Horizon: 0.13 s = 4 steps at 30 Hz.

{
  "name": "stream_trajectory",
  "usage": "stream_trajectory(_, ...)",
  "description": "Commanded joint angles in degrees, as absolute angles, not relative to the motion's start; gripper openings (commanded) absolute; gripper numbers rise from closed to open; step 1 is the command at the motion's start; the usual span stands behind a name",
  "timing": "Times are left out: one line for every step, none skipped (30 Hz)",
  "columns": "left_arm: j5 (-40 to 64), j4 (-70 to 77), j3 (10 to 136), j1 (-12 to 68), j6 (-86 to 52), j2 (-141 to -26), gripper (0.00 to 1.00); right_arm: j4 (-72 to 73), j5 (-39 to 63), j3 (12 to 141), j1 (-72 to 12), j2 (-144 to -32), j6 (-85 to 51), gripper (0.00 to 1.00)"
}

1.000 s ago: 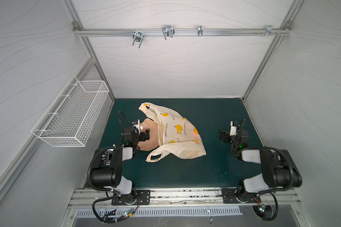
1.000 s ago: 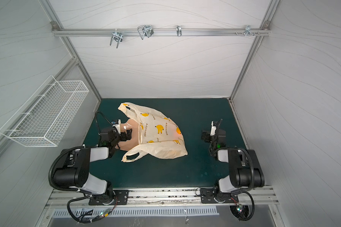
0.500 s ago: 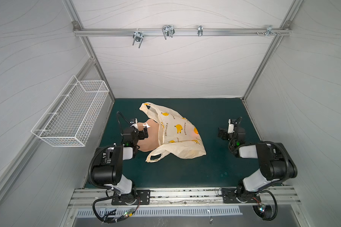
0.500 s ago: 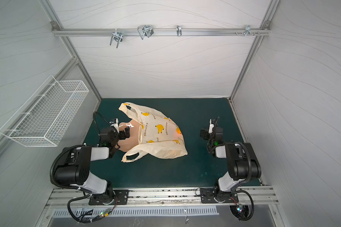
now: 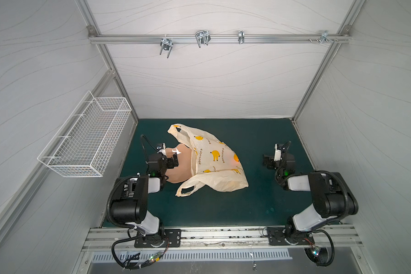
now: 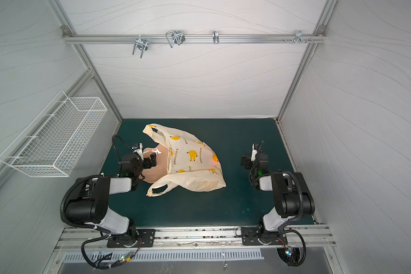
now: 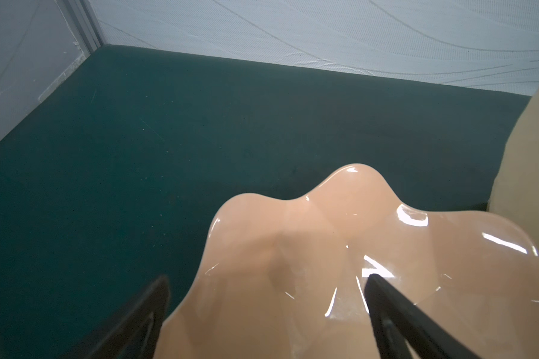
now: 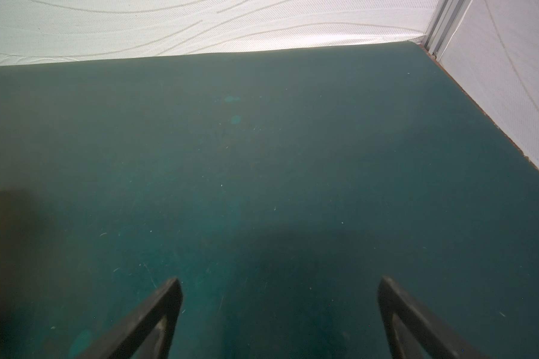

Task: Place the fruits into the plastic bag
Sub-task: Reset both arms

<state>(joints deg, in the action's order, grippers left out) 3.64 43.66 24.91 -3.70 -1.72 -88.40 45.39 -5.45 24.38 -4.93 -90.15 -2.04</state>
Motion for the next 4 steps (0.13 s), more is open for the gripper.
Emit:
stream_trajectory(3.21, 46.76, 24.86, -4.04, -1.79, -88.74, 1.0, 44.98, -5.71, 25.64, -5.3, -90.26, -1.32, 0.99)
stream_trajectory(3.21, 46.77, 24.7, -4.02, -1.83, -88.72, 1.0, 45.34, -5.85, 25.53, -5.28, -90.2, -1.32, 0.99)
stream_trajectory(3.2, 46.76, 24.7, -4.04, -1.81, -88.77, 1.0, 45.19, -5.8, 25.47, -5.26, -89.93, -1.32, 0.99)
stream_trajectory(3.25, 46.76, 24.65, -4.04, -1.82, -88.75, 1.0, 45.11, -5.79, 25.28, -5.35, -89.65, -1.25, 0.99)
